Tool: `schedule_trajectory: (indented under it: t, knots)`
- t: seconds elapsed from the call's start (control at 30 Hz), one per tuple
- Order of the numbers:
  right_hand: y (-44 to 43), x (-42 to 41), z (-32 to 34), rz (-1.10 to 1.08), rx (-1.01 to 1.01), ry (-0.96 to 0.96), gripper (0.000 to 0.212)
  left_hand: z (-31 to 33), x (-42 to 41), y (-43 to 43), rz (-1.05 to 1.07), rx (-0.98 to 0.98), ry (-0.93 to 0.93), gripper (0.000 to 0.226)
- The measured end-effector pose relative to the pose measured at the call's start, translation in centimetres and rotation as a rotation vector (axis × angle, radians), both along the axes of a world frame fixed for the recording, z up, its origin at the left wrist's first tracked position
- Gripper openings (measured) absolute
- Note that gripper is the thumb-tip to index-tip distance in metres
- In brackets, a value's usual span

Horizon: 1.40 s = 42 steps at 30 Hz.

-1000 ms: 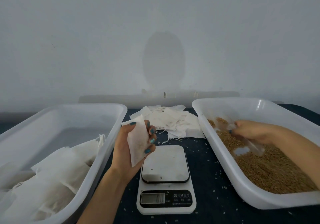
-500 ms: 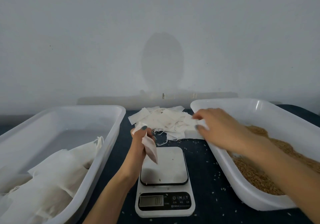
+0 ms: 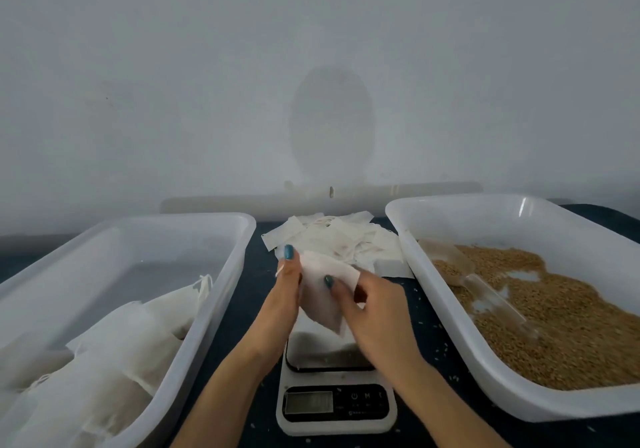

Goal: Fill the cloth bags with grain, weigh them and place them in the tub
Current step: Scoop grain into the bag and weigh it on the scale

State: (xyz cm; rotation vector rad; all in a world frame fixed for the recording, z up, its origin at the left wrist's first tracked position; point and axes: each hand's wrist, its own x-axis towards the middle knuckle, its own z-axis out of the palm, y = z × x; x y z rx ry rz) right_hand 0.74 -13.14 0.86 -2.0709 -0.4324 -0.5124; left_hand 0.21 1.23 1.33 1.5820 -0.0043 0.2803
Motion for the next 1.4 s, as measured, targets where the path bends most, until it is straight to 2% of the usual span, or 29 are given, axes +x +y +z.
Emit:
schedule_trajectory:
  t: [0.03,0.1,0.2,0.33,0.4,0.47,0.53,0.63,0.77,1.0,1.17,1.3,1.4]
  knots:
    - [-0.4,0.5,-0.1,-0.005,0.012,0.027,0.021,0.9,-0.6,-0.5,-0.032,0.019,0.006,0.048]
    - [-1.0,1.1,-0.4,0.003,0.033,0.057,0.019,0.1,-0.4,0.1,-0.109,0.189,-0.059,0.038]
    - [-1.4,1.7,-1.0,0.052,0.063,0.094,0.015,-0.9,0.1,0.7,-0.057,0.358,-0.11,0.009]
    - [-1.6,2.3,-1.6,0.147,0.127,0.199,0.017,-0.9,0.5,1.1,0.049,0.478,-0.085,0.02]
    - [-1.9,2.6,-2.2,0.157,0.051,0.202,0.02,-1.4,0.5,1.3,0.079,0.585,-0.073,0.024]
    - [-2.3,2.8,-2.6,0.119,-0.055,0.142,0.02,-1.8,0.6,1.3,0.092,0.658,-0.038,0.017]
    - [-2.6,3.0,-2.8,0.133,-0.028,0.121,0.022,-2.2,0.9,1.5,0.098,0.663,-0.008,0.01]
    - [-2.8,3.2,-2.9,0.12,0.02,0.134,0.023,-2.5,1.2,1.7,0.116,0.649,0.005,0.012]
    - [-2.9,3.5,-3.6,0.073,-0.037,0.133,0.023,-3.1,1.6,2.0,0.106,0.652,0.041,0.031]
    - [-3.0,3.7,-4.1,0.046,0.031,0.177,0.026,-3.5,1.8,2.4,0.108,0.619,0.024,0.033]
    - [-3.1,3.9,-4.1,0.04,0.053,0.185,0.026,-3.2,1.5,2.3,0.099,0.605,0.023,0.053]
    - [-3.1,3.9,-4.1,0.037,0.046,0.196,0.026,-3.3,1.6,2.3,0.111,0.613,0.026,0.035]
    - [-3.0,3.9,-4.1,0.03,0.034,0.205,0.026,-3.2,1.6,2.3,0.111,0.613,0.034,0.031]
